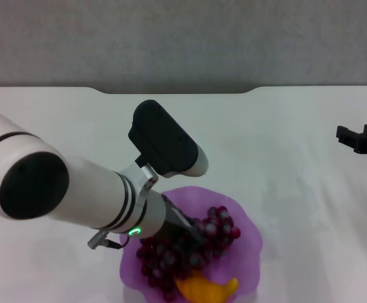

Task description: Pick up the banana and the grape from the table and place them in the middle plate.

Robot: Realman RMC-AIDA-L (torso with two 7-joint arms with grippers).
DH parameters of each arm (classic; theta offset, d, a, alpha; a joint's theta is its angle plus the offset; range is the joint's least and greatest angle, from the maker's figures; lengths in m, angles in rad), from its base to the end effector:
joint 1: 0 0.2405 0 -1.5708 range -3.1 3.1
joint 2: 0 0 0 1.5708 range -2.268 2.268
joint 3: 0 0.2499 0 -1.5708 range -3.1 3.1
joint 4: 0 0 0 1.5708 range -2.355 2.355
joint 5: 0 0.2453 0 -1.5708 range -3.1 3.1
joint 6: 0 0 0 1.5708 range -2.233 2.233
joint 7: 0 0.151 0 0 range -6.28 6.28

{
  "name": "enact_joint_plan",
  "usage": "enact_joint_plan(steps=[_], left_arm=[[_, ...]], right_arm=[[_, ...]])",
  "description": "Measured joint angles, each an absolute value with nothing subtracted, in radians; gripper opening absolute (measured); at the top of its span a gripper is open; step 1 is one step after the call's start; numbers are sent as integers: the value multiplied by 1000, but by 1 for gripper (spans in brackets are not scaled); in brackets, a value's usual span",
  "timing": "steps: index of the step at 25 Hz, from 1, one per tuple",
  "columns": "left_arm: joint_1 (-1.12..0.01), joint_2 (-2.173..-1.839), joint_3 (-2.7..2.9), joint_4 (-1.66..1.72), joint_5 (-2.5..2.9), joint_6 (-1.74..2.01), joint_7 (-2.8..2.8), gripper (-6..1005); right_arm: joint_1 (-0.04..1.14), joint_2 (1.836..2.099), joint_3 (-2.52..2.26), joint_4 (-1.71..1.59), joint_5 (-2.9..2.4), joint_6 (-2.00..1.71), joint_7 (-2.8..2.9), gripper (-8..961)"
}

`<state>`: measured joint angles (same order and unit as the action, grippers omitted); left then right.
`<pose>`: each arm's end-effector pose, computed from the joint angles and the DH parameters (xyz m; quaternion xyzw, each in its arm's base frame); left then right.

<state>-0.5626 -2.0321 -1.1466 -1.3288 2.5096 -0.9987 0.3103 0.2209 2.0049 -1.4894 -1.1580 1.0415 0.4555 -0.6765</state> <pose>-0.1269 0.3592 -0.1191 -0.9463 -0.2227 0.1116 0.2062 0.2971 0.4142 0.0311 -0.7630 0.4254 0.1296 0.4691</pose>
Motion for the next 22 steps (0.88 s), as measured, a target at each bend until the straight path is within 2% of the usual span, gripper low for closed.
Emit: enact_joint_plan(steps=[10, 20, 22], left_arm=[[-531, -2027, -1155, -1392, 2504, -977, 314, 371], [-426, -2027, -1349, -1615, 2512, -920, 371, 833], [-401, -2027, -1393, -1628, 2511, -871, 389, 871]], right_arm=[[219, 2005, -1489, -1158, 1042, 455, -676, 606], [220, 2006, -1490, -1168, 1042, 465, -676, 606], [222, 2006, -1490, -1169, 1042, 466, -676, 606]])
